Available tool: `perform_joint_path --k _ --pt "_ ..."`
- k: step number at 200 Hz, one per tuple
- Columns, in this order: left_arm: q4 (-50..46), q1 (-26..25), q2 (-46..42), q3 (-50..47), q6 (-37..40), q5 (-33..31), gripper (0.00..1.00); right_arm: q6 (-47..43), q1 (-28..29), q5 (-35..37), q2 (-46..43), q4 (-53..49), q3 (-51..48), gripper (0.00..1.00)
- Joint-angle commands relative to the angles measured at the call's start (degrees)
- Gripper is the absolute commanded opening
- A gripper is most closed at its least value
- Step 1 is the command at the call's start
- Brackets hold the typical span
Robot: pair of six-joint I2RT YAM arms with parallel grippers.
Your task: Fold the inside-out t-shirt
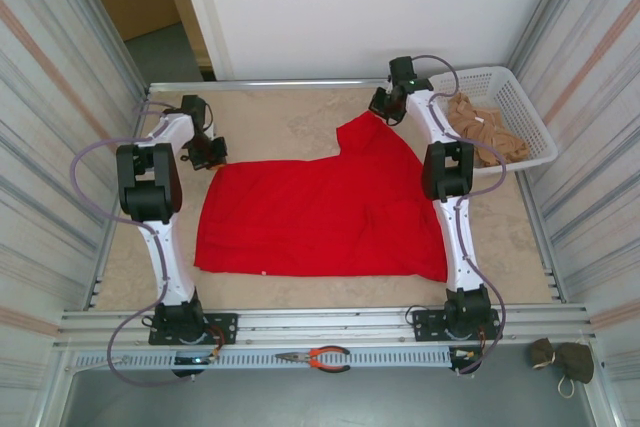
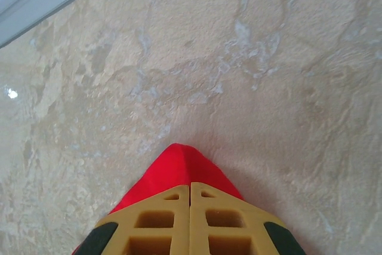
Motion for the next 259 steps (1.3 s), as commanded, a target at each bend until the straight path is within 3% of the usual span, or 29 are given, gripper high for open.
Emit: perform_joint_path --k 1,27,113,205,259 --pt "0.2 0.9 -2.5 -0.7 -0.1 1.2 0.0 -0.1 -0.5 0.5 -2.2 -1.8 1.8 0.0" --pt "0.5 1.7 -3.4 -0.9 -0.9 2.4 0.0 0.0 -0.5 2.8 -6.5 -2.5 0.4 0.0" --pt "3.9 3.8 -8.0 -3.8 -4.6 8.2 0.0 2.2 -0.2 6.2 -22.4 1.1 -17.6 0.0" --pt "9.9 4.5 -11.7 -9.4 -9.0 10.2 0.0 3.4 -1.3 4.5 -34.4 9.0 -37.0 0.0" --pt "13.5 4.7 -15.1 -13.6 -11.9 12.0 0.0 5.5 -1.7 3.6 -46.6 14.4 -51.5 0.0"
